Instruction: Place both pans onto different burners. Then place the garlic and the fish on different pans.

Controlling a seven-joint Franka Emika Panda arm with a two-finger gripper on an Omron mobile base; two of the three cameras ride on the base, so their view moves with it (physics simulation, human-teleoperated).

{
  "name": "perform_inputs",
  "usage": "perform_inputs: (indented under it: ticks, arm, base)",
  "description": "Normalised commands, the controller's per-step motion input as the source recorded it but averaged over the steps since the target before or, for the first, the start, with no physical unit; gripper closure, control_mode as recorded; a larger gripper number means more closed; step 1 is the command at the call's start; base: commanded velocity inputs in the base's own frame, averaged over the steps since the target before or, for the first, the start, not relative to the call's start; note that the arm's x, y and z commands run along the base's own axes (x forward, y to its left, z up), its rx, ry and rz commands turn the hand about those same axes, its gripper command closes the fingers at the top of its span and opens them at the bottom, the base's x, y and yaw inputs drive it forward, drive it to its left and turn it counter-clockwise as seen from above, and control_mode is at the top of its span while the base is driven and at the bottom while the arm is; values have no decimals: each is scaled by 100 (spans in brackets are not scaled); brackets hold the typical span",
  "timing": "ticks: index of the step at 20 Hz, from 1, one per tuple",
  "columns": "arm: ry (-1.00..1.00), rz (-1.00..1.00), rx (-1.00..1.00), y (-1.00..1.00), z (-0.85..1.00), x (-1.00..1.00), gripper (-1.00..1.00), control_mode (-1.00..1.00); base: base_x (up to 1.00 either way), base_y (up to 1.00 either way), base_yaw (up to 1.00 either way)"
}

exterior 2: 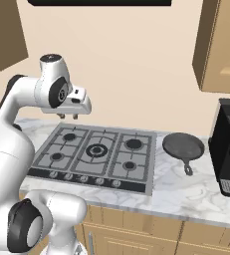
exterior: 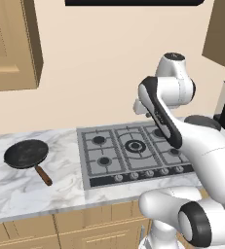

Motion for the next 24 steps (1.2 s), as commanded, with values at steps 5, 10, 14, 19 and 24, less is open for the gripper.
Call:
perform_inputs:
  ticks: [5,10,14,19,24]
  arm:
    - [1,1,0,3,-6,-9,-100,-100]
    - [0,5,0,16,-11,-19,-100,-100]
    - [0,4,0,22,-11,-24,-100,-100]
    - [0,3,0,25,-11,-29,-100,-100]
    - [0,4,0,30,-13,-29,-100,-100]
  base:
    - [0,0,0]
    - [0,0,0]
    - [0,0,0]
    - [0,0,0]
    - [0,0,0]
